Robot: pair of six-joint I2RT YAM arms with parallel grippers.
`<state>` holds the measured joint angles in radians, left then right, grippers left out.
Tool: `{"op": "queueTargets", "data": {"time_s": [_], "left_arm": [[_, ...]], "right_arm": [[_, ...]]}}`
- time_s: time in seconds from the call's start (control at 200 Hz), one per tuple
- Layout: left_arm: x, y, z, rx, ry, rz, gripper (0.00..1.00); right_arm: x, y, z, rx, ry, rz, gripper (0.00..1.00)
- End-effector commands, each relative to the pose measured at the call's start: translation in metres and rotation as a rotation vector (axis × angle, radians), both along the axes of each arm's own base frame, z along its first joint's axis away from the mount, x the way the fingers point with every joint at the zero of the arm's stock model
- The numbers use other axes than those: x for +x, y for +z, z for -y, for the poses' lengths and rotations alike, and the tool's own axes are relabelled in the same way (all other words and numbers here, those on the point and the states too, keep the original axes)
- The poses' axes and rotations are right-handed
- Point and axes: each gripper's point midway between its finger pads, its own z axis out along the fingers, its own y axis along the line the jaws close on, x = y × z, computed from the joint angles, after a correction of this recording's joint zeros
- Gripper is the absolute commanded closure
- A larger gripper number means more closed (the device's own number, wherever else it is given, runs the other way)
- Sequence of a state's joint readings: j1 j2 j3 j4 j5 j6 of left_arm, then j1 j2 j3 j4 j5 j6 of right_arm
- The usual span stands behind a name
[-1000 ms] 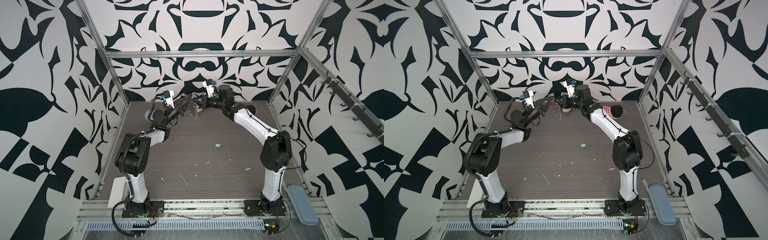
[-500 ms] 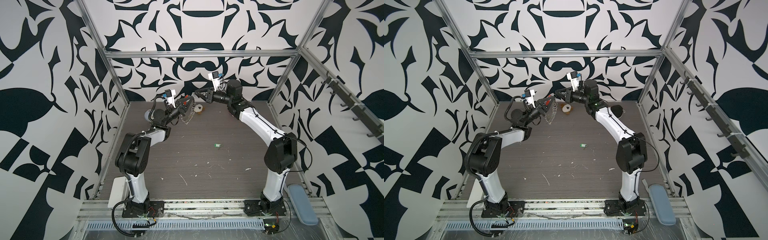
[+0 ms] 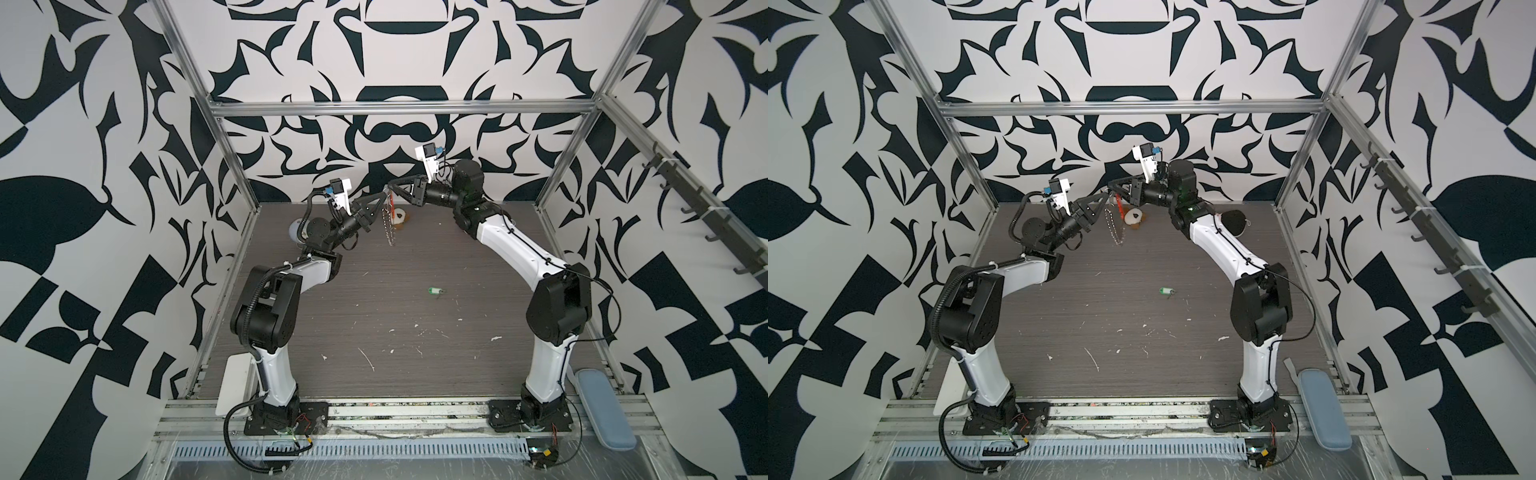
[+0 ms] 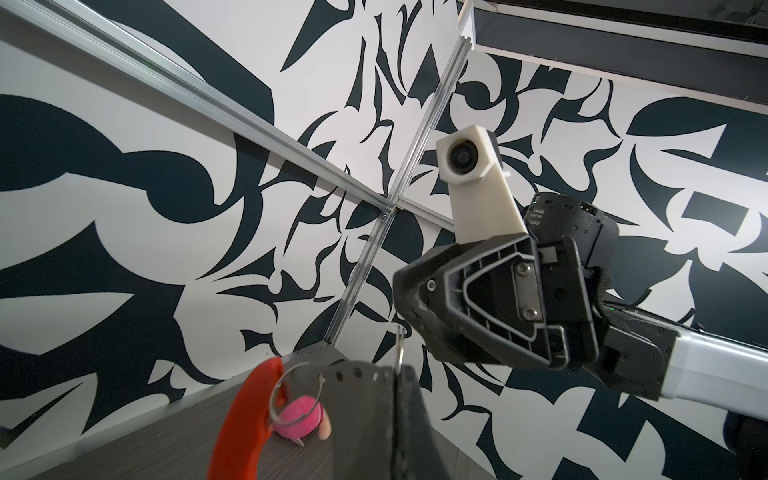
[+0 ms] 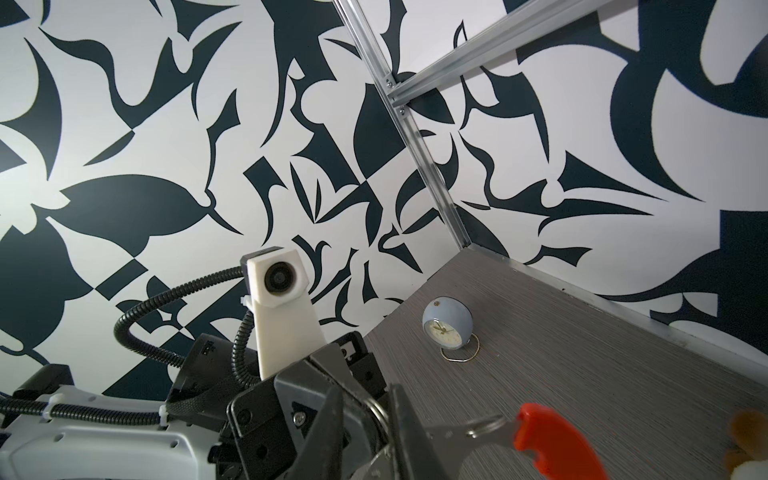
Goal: Put the keys on the keyring
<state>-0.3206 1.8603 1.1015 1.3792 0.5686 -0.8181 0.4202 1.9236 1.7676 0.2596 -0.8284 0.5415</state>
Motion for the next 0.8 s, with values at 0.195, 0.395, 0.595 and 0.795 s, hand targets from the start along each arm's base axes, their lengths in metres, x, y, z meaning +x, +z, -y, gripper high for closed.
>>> {"op": "queueTargets", "data": {"time_s": [0.195, 0.395, 0.595, 0.795], "left_arm": [[-0.009, 0.038, -0.012, -0.057, 0.017, 0.097, 1.00], [-0.008, 0.041, -0.014, -0.066, 0.022, 0.095, 1.00], [-0.008, 0.045, -0.015, -0.083, 0.020, 0.088, 1.00], [-0.009, 0.049, -0.016, -0.085, 0.017, 0.094, 1.00]], "right_arm": [[-0.004, 0.014, 0.000, 0.032, 0.016, 0.045, 0.69], [-0.006, 0.014, -0.002, 0.051, 0.036, 0.034, 0.73], [-0.006, 0.012, -0.005, 0.060, 0.059, 0.016, 0.73], [-0.007, 0.012, -0.009, 0.072, 0.079, 0.010, 0.74]]}}
